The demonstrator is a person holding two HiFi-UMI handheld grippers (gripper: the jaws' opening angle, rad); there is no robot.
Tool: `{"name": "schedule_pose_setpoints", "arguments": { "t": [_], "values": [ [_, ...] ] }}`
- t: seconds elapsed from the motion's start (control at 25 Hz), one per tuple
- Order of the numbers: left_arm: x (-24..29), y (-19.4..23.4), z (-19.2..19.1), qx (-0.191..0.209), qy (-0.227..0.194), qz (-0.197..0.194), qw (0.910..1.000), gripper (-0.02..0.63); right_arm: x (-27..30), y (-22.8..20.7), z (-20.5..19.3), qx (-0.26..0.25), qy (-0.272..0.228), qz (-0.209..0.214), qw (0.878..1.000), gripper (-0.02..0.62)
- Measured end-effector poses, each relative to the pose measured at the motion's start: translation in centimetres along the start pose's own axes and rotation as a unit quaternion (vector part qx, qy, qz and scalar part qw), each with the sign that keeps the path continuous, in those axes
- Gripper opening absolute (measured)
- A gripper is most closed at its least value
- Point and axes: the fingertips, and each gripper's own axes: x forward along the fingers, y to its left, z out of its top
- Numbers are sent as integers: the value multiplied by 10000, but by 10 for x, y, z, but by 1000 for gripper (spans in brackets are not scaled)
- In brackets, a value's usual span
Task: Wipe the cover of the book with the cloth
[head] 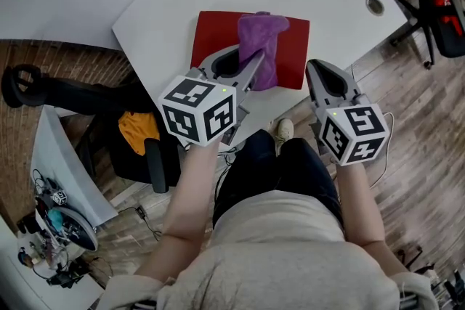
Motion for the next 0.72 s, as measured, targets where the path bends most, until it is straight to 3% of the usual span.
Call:
{"name": "schedule_pose_setpoints", "arguments": {
  "t": [0.72],
  "values": [
    [49, -59, -35, 111, 669, -610, 9958, 110, -23, -33, -20, 291, 50, -297, 9991, 23]
  ]
}}
